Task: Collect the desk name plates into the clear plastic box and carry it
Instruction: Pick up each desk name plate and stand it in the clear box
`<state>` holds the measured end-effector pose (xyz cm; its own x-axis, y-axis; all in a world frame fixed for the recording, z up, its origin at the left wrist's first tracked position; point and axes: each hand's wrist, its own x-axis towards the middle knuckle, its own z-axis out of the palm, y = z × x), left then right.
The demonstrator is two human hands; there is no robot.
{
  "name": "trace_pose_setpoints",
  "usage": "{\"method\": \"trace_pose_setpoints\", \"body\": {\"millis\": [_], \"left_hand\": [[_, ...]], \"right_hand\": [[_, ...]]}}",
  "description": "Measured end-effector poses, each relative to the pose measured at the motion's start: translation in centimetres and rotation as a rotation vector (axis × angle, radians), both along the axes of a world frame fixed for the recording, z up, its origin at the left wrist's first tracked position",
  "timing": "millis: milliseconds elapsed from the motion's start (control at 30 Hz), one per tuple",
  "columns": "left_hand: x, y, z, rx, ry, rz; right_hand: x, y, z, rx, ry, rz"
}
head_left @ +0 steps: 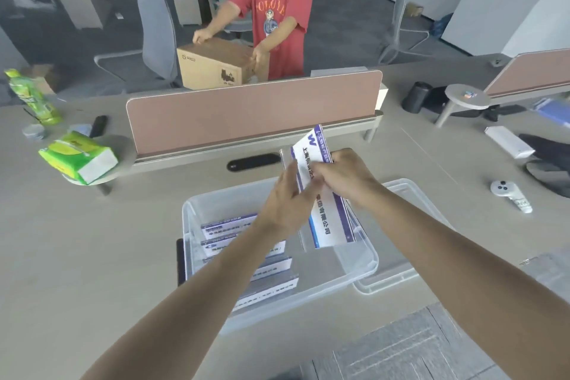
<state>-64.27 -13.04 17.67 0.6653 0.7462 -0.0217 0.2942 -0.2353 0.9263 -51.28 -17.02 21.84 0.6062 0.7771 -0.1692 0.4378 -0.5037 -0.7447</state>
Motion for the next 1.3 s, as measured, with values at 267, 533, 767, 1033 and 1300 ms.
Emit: {"method": "trace_pose_setpoints", "body": {"millis": [267,533,767,1033,1300], "left_hand": [[0.6,-1.9,-3.5,0.030,0.071,-0.246],[3.1,-2.5,-7.1,-0.131,0.183,-0.198],[5.9,-1.7,-11.5,-0.299,0.478,-0.216],[6.9,-1.5,-15.1,-0.369,0.572,-0.051],[6.5,-1.1,-15.7,-0.321,0.790,0.086]], "right_hand": [[-0.8,1.7,-2.8,-0.208,0.000,-0.053],[1.3,3.3,-7.2,-0.327,-0.031,0.050],[3.4,4.1,-13.0,-0.473,-0.045,0.225],[4.0,5.6,-17.8,-0.541,0.100,0.269],[3.9,7.3,-19.6,-0.604,0.112,0.330]]}}
